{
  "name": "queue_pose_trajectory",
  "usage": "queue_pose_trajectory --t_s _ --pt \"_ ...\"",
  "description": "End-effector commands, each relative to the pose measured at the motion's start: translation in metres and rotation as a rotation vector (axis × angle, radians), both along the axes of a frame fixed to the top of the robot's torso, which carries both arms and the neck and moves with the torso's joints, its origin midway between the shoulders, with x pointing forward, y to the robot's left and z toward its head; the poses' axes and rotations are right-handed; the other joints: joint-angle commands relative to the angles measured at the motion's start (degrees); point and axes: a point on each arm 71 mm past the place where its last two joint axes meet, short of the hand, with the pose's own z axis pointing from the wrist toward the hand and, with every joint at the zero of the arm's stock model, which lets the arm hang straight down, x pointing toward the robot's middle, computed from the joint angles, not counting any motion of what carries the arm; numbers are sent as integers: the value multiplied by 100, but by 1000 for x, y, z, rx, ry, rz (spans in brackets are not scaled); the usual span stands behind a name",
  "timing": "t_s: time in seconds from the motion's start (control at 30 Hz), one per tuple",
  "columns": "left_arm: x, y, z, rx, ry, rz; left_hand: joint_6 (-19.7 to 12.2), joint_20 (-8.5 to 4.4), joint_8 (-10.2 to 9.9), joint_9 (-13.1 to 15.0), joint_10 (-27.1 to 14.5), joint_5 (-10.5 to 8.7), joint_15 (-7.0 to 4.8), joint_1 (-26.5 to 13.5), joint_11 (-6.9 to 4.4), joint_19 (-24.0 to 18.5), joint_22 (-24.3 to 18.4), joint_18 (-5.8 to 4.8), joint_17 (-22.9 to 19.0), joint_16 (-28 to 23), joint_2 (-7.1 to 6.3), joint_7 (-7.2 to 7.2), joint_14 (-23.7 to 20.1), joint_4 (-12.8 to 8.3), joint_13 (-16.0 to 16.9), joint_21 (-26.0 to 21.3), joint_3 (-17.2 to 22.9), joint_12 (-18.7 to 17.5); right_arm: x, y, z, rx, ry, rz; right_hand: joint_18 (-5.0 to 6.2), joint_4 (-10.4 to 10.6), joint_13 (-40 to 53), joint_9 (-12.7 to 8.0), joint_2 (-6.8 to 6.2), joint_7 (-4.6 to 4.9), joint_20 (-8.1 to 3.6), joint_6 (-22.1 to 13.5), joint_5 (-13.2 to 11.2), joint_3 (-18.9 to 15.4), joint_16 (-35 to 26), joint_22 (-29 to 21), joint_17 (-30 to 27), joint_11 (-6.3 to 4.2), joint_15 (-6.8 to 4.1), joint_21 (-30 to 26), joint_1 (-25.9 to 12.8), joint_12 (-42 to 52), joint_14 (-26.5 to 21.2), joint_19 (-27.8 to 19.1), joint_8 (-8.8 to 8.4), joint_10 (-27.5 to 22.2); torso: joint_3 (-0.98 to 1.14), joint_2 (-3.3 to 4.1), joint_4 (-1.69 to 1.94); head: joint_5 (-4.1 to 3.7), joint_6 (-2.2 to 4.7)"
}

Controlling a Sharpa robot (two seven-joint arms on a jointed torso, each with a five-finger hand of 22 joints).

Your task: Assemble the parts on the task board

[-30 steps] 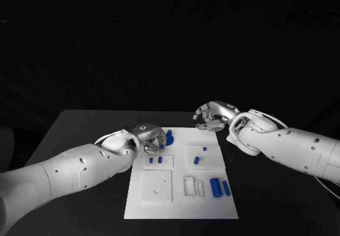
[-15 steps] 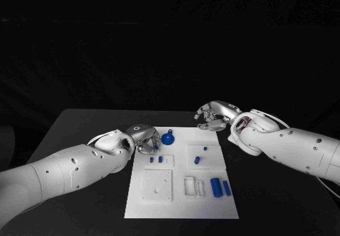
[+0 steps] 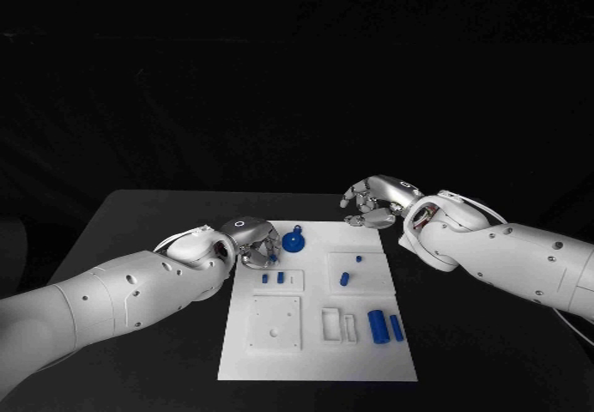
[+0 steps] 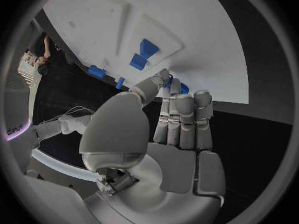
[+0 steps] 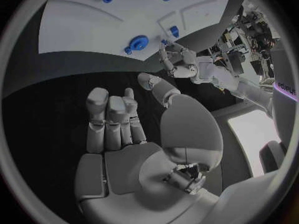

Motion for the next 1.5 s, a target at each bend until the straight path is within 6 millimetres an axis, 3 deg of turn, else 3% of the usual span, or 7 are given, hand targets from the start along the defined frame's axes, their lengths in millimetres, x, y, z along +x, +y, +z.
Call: queue_pose_trajectory --t_s 0.03,0.63,1.5 --pt "-1 -3 0 -1 13 -7 25 -263 33 3 98 33 0 -1 56 30 6 133 -8 19 39 4 25 8 10 23 37 15 0 1 0 -8 0 8 357 35 -6 9 -9 35 -24 4 16 -12 -36 58 -9 -18 -28 -30 -8 -21 18 -3 6 -7 2 -1 -5 0 -7" --pt "0 -13 -3 23 38 -18 27 -267 30 -1 102 32 0 -8 55 31 8 130 -10 18 43 5 28 10 11 23 41 12 0 1 0 -8 1 9 357 36 -9 9 -9 34 -25 4 17 -12 -38 58 -9 -19 -29 -31 -8 -21 19 -1 6 -6 0 0 -3 0 -17" --pt "1 -8 -6 73 41 5 47 -276 31 -9 117 49 -3 10 52 21 18 121 -13 19 48 -3 21 -12 17 24 61 10 0 1 0 -8 1 7 357 37 -13 10 -8 34 -26 4 19 -11 -39 58 -10 -19 -30 -33 -5 -21 20 0 6 -4 -4 -1 0 -4 -31"
